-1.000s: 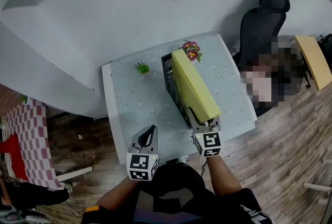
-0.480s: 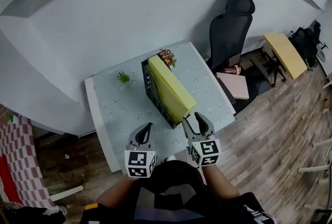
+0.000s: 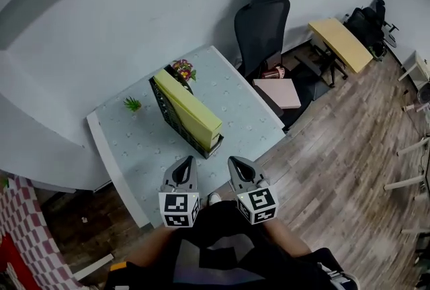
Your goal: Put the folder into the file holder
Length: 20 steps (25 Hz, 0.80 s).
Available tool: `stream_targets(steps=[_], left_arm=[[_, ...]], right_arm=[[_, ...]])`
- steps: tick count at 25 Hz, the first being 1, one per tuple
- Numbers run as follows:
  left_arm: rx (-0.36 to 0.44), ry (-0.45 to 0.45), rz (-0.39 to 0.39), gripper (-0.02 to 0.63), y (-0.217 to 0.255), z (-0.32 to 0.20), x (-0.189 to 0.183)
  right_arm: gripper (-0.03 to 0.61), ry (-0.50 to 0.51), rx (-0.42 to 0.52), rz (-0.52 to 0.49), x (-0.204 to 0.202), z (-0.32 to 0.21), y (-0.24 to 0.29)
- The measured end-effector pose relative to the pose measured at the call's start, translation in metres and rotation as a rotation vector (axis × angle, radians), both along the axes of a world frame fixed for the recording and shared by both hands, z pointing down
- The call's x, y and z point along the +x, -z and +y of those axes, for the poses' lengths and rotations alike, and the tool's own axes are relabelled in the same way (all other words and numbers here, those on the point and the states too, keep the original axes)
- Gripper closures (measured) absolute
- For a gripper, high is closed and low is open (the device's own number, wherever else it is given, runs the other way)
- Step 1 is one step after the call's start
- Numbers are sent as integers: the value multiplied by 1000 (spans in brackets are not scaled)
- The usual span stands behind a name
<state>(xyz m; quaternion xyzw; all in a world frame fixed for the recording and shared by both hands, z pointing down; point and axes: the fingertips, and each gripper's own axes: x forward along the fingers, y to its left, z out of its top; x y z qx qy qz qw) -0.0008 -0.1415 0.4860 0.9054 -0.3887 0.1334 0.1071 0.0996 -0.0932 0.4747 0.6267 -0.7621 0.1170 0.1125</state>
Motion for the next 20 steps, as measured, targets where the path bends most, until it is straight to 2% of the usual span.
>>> stream_targets(steps=[6, 20], left_arm=[[1, -16, -1, 609, 0, 7, 4], [4, 9, -3, 609, -1, 4, -10]], right_arm=[[565, -11, -4, -7, 2, 6, -1], [565, 4, -5, -20, -9, -3, -2]])
